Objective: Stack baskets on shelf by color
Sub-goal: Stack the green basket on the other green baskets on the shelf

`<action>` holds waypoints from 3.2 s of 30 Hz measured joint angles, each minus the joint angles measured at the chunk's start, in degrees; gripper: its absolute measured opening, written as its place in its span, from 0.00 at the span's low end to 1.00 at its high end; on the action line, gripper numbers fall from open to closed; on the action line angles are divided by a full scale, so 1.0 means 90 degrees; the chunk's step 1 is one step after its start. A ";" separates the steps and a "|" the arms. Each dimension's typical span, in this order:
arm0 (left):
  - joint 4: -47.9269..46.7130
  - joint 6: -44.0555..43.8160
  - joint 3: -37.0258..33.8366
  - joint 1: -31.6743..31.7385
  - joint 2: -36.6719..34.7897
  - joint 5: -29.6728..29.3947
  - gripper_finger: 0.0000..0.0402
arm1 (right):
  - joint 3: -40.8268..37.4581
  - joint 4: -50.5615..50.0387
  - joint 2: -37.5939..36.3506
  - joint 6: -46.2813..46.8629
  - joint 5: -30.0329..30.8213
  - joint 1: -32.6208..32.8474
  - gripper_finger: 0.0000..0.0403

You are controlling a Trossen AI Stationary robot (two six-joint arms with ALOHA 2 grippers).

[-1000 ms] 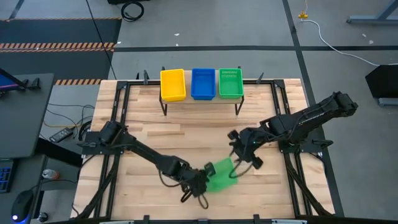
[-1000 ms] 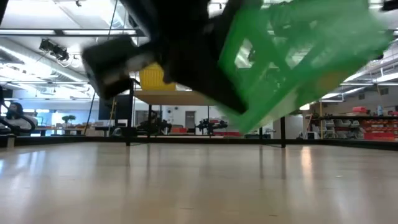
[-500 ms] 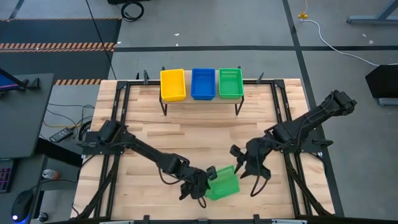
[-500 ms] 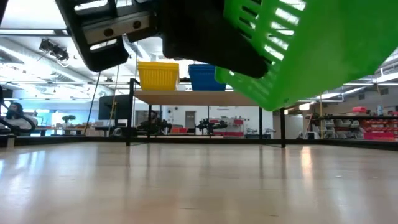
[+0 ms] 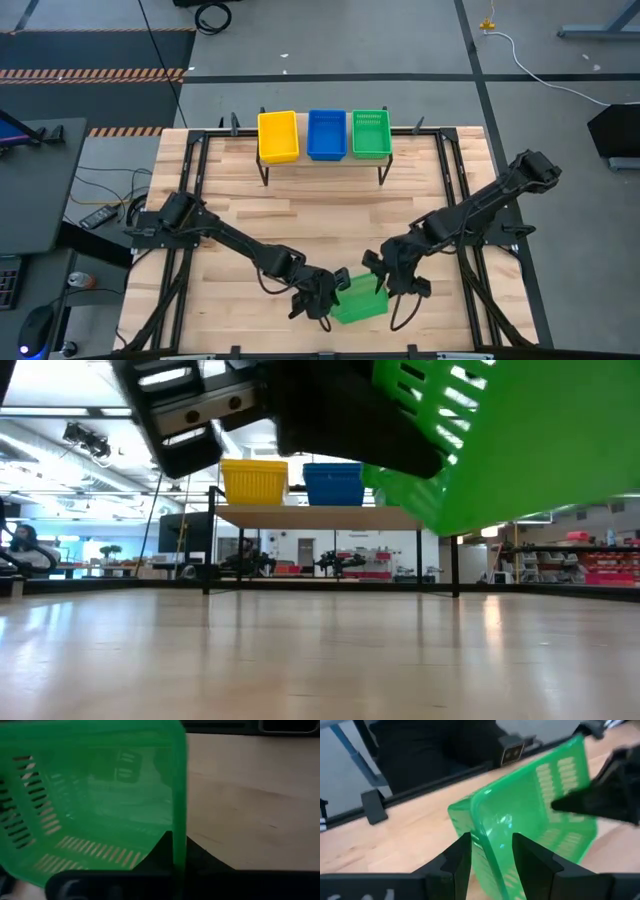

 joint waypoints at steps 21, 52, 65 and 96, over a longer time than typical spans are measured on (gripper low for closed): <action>-0.0270 -0.0446 -0.0005 -0.0022 -0.0100 -0.1688 0.24 | -0.0005 0.0048 0.0143 0.0119 -0.0161 0.0000 0.04; -0.3678 -0.5900 0.0015 -0.0587 -0.0712 -0.6450 0.50 | 0.0423 -0.0421 -0.0443 0.0899 0.4019 -0.0070 0.04; -0.5628 -0.8505 0.0002 -0.0800 -0.1028 -0.7525 0.45 | 0.1051 -0.1203 -0.0838 0.0807 0.5465 -0.0806 0.05; -0.3767 -0.6778 0.0008 -0.0256 -0.1908 -0.7212 0.40 | 0.2093 -0.1172 -0.0765 0.0013 0.7013 -0.1393 0.05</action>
